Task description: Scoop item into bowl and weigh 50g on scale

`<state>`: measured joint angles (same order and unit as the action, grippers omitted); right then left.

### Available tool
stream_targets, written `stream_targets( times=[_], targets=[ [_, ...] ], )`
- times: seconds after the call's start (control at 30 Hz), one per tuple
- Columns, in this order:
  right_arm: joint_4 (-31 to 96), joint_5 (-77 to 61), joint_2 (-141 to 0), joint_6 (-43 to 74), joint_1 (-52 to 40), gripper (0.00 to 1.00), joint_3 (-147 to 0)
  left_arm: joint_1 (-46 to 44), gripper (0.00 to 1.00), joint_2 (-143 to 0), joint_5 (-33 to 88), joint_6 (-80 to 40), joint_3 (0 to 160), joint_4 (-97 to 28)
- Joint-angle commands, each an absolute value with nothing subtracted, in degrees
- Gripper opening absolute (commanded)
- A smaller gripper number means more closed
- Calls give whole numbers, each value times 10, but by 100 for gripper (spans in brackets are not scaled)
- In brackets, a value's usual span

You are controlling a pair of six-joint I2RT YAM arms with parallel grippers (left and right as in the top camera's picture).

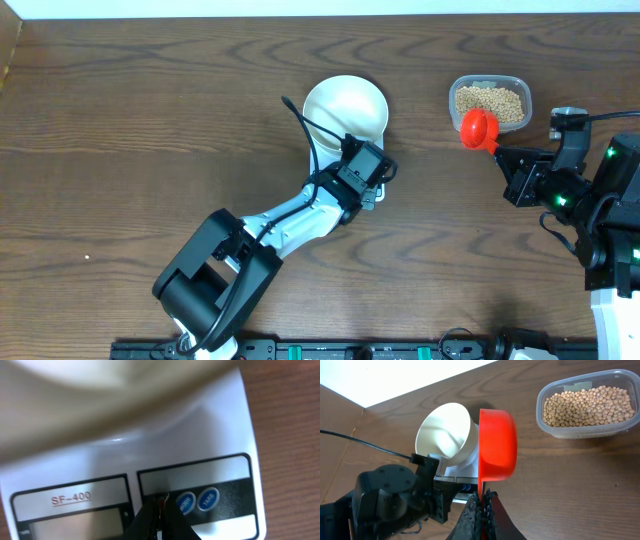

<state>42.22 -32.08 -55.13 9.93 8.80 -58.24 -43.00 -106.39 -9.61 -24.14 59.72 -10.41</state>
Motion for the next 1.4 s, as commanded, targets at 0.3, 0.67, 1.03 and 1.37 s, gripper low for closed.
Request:
stream_targets(
  times=[0.3, 0.67, 1.03, 1.37],
  targets=[
    [423, -318, -551, 89, 91, 1, -593, -433, 7, -1127, -97, -242, 595, -99],
    [422, -318, -551, 89, 91, 1, -593, -433, 8, -1127, -98, -281, 595, -130],
    [423, -318, -551, 87, 91, 1, -593, -433, 7, -1090, -97, -283, 596, -139],
    [422, -318, -551, 86, 91, 1, -593, -433, 7, -854, -96, -271, 596, -279]
  ],
)
